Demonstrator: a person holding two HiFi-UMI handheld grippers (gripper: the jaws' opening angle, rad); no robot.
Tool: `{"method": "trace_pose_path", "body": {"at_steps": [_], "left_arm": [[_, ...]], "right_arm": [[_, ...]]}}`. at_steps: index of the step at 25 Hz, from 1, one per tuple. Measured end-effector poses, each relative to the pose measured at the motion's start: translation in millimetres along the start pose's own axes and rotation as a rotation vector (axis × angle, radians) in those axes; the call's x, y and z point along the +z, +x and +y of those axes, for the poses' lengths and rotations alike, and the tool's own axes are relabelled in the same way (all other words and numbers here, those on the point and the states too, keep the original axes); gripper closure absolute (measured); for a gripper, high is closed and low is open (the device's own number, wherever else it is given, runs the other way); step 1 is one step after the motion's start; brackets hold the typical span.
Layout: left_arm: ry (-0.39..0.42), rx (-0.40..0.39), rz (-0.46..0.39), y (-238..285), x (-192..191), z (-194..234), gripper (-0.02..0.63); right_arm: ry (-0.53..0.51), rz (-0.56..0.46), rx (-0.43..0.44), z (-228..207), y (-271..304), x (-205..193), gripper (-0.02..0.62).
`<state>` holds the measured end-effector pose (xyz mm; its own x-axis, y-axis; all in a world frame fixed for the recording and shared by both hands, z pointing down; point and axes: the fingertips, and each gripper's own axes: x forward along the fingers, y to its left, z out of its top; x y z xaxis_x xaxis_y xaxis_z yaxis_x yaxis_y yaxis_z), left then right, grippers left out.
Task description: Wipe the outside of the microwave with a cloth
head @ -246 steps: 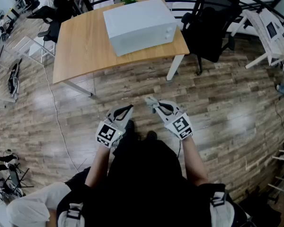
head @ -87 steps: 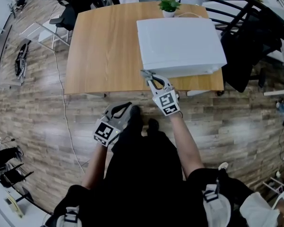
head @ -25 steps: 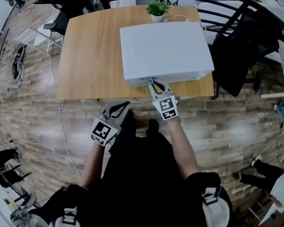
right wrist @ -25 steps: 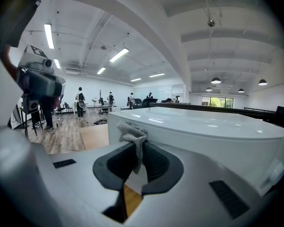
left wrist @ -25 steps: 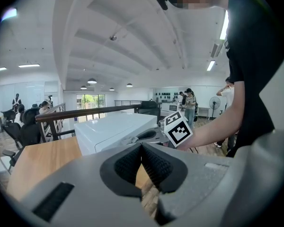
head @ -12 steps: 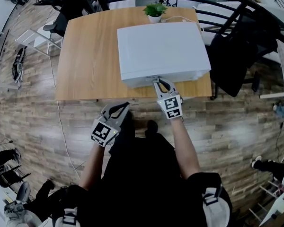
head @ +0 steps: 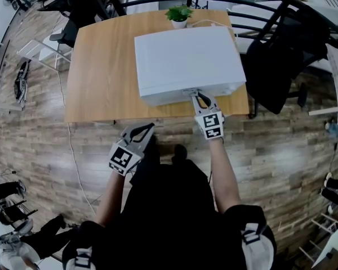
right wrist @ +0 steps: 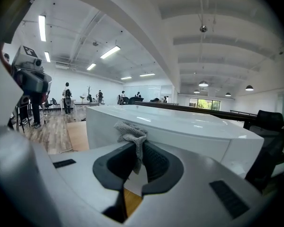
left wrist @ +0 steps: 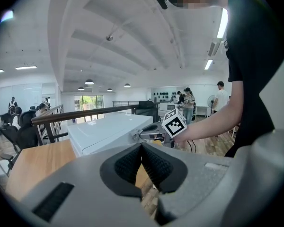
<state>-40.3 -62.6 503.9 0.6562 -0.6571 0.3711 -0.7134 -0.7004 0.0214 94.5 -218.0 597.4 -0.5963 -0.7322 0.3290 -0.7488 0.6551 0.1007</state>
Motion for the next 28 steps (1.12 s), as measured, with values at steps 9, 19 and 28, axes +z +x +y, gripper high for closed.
{"method": "trace_pose_path", "body": {"at_steps": [9,19,28], "left_arm": [[0.000,-0.005,0.012,2.3,-0.4,-4.7,0.603],[0.010,-0.014,0.016,7.5,3.9,-7.9,0.603],[0.015,-0.015,0.021,9.2,2.9,-13.8,0.603]], "right_arm": [[0.012,0.028,-0.067,-40.5,-16.4,-13.0,0.566],[0.078,0.030,-0.154,-82.8,-34.9,-22.9,0.566],[0.111,0.037,-0.241,-121.7,-51.3,-39.5,0.566]]}}
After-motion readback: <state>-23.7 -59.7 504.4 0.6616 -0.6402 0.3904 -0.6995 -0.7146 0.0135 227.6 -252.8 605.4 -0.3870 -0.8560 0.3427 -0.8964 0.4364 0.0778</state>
